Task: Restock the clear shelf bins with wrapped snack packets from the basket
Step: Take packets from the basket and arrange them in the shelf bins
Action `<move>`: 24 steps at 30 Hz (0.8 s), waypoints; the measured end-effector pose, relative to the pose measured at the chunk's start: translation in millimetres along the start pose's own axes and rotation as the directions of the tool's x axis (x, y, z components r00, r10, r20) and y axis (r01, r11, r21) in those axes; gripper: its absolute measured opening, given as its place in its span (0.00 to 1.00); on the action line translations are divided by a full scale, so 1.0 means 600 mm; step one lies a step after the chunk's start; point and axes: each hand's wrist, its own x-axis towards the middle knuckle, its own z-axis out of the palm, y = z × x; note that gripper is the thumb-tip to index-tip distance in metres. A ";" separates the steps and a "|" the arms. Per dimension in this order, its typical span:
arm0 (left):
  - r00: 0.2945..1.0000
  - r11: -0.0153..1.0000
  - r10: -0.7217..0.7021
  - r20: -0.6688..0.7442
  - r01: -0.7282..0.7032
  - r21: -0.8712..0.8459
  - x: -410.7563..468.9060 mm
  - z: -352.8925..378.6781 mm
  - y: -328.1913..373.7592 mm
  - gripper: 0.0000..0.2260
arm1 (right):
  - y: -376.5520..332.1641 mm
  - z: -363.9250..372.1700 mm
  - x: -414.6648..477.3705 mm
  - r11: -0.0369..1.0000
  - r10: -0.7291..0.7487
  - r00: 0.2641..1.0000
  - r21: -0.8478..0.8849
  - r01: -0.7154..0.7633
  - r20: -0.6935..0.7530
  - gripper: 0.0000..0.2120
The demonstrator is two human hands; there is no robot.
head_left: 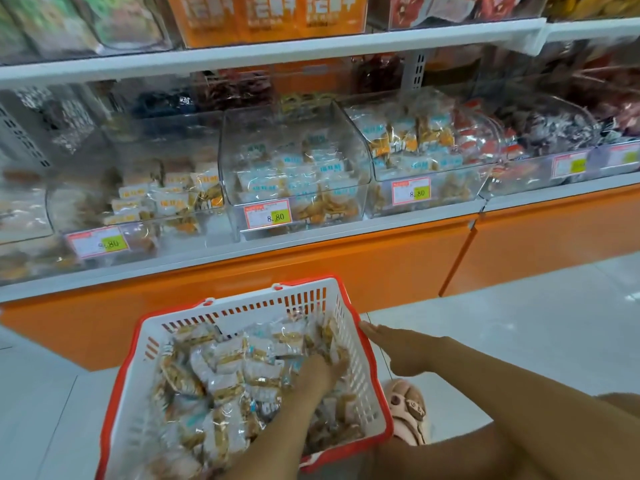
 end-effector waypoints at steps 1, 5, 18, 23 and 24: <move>0.999 1.000 0.016 -0.035 -0.016 0.008 0.000 0.005 0.005 0.17 | 0.002 0.007 0.004 1.000 -0.003 1.000 0.008 0.003 -0.006 0.44; 0.996 1.000 0.001 -0.092 -0.002 -0.008 0.017 0.008 0.013 0.13 | -0.001 0.021 0.009 0.998 -0.001 1.000 0.055 0.002 -0.023 0.44; 0.982 0.922 0.081 0.172 -0.008 -0.387 -0.022 -0.089 -0.059 0.05 | -0.041 -0.031 -0.018 0.995 -0.089 0.996 0.052 0.090 -0.022 0.22; 0.954 0.821 0.287 0.080 -0.203 -0.533 -0.064 -0.172 -0.012 0.05 | -0.055 -0.102 -0.010 0.892 -0.052 0.996 0.446 0.077 -0.067 0.23; 0.944 0.802 0.324 0.060 -0.240 -0.546 -0.072 -0.188 0.001 0.05 | -0.057 -0.122 -0.010 0.823 -0.048 0.995 0.561 0.086 -0.082 0.22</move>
